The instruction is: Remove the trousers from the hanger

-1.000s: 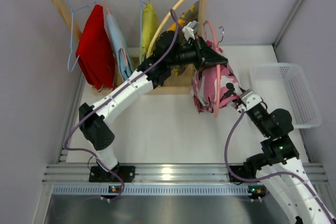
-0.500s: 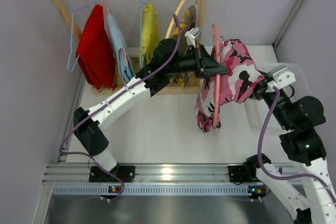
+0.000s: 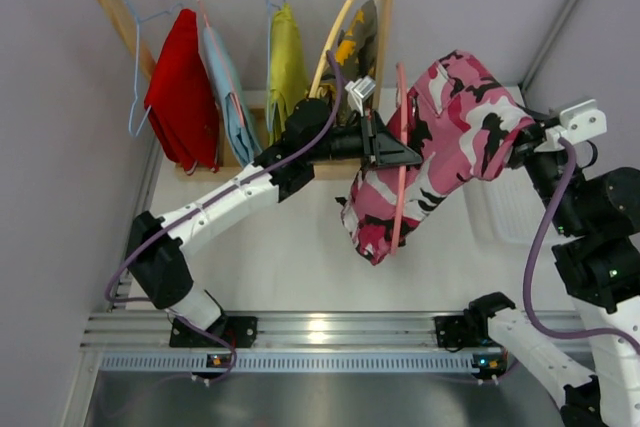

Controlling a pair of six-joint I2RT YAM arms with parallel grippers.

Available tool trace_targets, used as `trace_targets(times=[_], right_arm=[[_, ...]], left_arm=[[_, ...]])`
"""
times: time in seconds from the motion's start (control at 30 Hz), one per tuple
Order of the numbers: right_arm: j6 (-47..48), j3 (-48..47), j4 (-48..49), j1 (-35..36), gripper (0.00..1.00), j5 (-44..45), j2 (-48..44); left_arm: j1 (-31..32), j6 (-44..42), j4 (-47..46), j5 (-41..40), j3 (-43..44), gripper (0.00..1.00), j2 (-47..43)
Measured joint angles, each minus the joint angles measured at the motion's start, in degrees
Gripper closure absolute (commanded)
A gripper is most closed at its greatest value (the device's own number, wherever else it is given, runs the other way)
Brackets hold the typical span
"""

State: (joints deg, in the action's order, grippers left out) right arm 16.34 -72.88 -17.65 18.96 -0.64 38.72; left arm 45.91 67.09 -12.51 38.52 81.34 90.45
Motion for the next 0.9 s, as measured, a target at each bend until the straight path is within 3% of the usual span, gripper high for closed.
trace_targets(times=[0.57,0.9], right_arm=[[7.2,-10.9,2.8,0.0,1.0,10.1,4.5],[14.8,-16.9,16.2,0.0,1.0,20.1,9.0]], left_arm=[[-0.3,-1.7,-4.4,0.3,-7.0,1.0,-2.6],[-0.1,-5.0,-1.2,3.0,-14.3,1.0,-2.6]])
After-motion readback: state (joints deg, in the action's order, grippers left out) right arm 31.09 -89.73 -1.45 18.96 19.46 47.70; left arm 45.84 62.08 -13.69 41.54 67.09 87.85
